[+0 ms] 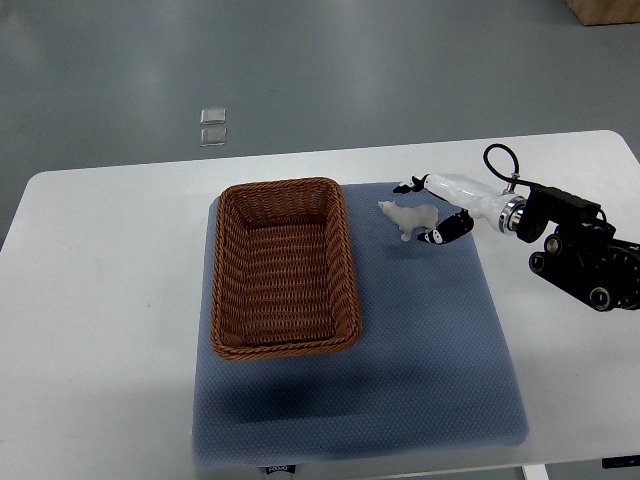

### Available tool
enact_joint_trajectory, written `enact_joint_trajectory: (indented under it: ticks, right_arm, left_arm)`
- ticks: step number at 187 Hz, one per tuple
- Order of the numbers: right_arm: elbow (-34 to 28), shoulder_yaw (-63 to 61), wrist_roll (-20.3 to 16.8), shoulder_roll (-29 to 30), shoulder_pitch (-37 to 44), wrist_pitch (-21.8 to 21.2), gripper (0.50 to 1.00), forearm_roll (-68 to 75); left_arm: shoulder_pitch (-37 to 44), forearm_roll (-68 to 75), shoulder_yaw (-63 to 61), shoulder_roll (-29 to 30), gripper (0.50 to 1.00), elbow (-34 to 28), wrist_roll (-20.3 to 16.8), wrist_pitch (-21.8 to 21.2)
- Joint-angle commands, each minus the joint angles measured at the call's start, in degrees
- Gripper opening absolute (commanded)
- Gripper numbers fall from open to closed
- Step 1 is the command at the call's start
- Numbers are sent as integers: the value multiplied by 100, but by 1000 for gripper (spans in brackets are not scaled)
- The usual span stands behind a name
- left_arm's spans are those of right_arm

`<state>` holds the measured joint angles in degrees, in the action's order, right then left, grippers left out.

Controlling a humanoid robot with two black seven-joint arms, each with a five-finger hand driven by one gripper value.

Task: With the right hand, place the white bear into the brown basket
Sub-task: 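Reach the right hand down to the white bear and close fingers around it, then lift the white bear with the right hand and carry it over the basket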

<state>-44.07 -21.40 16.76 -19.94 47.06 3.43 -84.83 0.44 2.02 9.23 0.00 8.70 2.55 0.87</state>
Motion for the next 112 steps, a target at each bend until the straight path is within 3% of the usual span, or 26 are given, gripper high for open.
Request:
enact_joint_trajectory:
  ticks: [1,59,60,82,101,112]
  right_arm:
    - [4,57,-32,16,40,0,807,-60]
    - [39,162,-208,25,93,44,754,-200]
    - [39,162,-226,34,93,62,724,-209]
    - [39,162,-235,34,102,70,631,-271]
    - [39,162,-305,34,110,79,507,-279]
    - [39,162,-314,34,102,79,500,-279]
  left_arm:
    - [0,0,0,0,1000,0,0,1]
    - [0,0,0,0,1000,0,0,-7]
    - [0,0,0,0,1000,0,0,1]
    - [0,0,0,0,1000,0,0,1]
    - [0,0,0,0,1000,0,0,1]
    - [0,0,0,0,1000,0,0,1]
